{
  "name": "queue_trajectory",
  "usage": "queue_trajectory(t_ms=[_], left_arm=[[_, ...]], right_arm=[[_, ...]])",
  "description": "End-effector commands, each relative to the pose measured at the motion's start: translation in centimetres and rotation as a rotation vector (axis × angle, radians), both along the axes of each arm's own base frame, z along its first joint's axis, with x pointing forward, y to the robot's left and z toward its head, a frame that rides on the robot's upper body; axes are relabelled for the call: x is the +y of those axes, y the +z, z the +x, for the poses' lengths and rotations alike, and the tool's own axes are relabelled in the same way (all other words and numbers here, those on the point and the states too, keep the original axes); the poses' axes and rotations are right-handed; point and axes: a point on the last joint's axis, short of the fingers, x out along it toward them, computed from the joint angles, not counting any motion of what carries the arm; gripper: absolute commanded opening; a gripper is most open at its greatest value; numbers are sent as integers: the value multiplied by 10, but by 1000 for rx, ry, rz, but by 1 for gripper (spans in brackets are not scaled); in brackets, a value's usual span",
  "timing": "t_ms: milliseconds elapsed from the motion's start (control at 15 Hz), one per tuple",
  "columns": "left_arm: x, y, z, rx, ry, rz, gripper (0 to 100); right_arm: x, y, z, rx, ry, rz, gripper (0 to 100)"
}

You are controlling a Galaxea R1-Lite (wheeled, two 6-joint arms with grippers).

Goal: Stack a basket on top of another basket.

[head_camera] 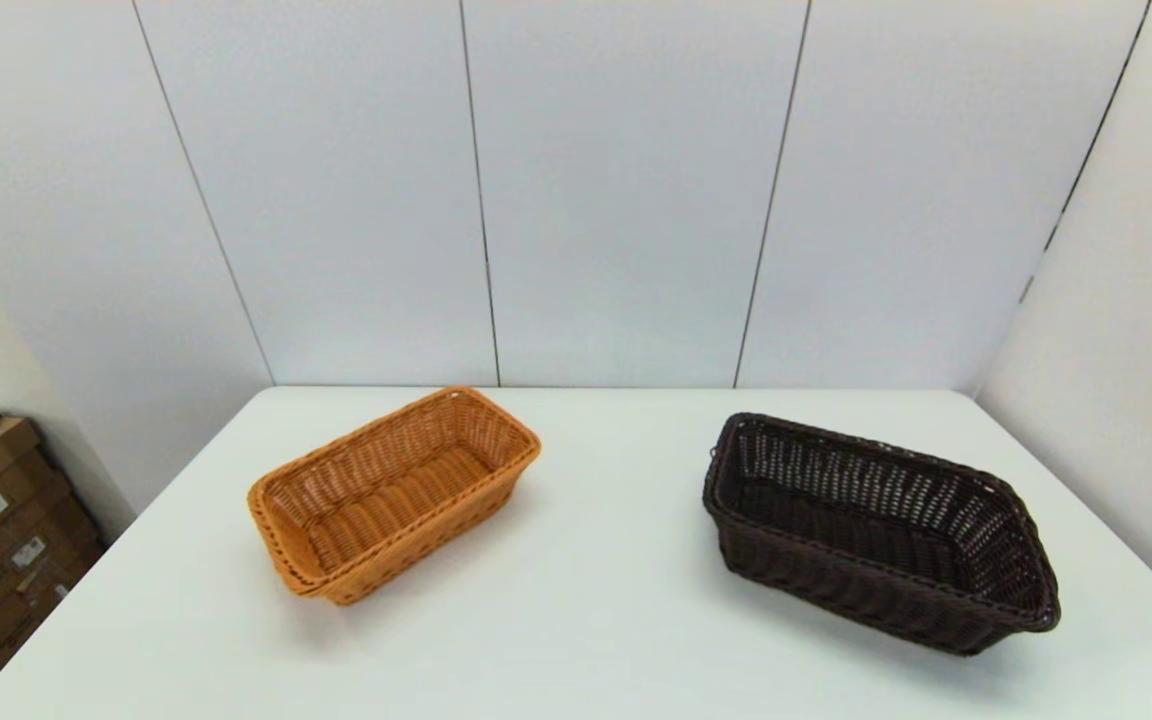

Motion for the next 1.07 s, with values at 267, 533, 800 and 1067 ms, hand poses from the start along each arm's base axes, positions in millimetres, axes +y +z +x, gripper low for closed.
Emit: queue_trajectory(t_ms=[267, 533, 800, 1067], left_arm=[[0, 0, 0, 1, -3, 3, 100], [0, 0, 0, 2, -3, 6, 100], [0, 4, -1, -13, -15, 42, 100], [-2, 45, -13, 75, -108, 32, 100]], right_arm=[[0, 0, 0, 0, 1, 0, 100], [0, 0, 0, 0, 1, 0, 100], [0, 0, 0, 0, 1, 0, 100], [0, 0, 0, 0, 1, 0, 100]])
